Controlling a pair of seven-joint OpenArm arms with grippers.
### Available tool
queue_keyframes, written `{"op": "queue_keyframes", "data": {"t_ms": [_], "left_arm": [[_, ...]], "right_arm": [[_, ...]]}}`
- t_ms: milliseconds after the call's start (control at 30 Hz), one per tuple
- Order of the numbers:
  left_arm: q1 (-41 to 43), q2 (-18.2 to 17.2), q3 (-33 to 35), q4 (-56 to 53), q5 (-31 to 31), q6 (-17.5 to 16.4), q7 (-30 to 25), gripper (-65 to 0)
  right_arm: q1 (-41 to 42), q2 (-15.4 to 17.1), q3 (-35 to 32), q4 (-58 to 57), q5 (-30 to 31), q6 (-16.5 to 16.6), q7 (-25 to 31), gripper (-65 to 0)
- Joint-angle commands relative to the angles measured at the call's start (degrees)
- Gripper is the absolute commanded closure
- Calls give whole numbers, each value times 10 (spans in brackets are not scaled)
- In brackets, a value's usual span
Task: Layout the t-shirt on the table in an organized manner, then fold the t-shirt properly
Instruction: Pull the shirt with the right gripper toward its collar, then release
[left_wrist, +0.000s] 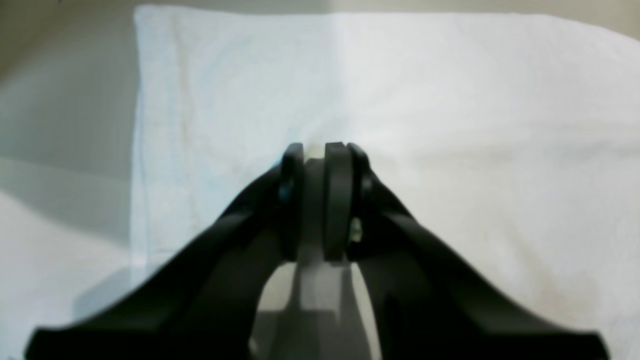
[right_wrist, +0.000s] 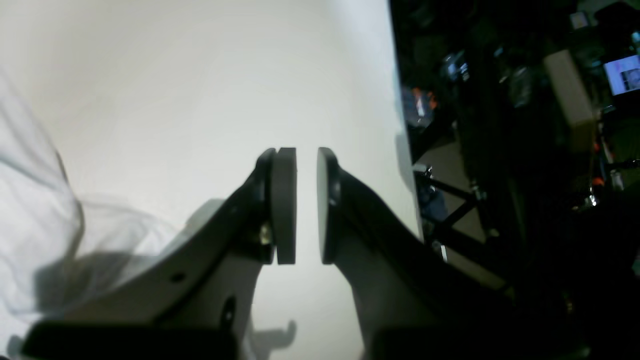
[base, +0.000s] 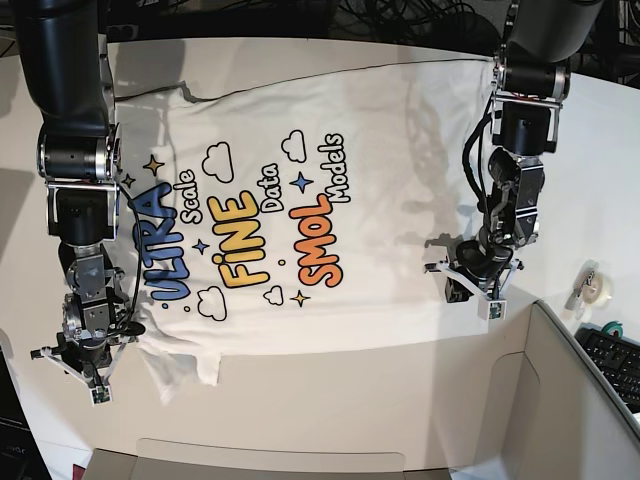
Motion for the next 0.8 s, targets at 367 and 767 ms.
{"op": "queue_keyframes", "data": {"t_ms": [367, 767], "left_arm": [[25, -78, 177, -7, 20, 14, 56, -67], [3, -99, 177, -8, 20, 16, 50, -67]], "right_arm": [[-207, -88, -4, 288, -6, -1, -80, -74], [-316, -60, 1, 330, -4, -1, -85, -74]]}}
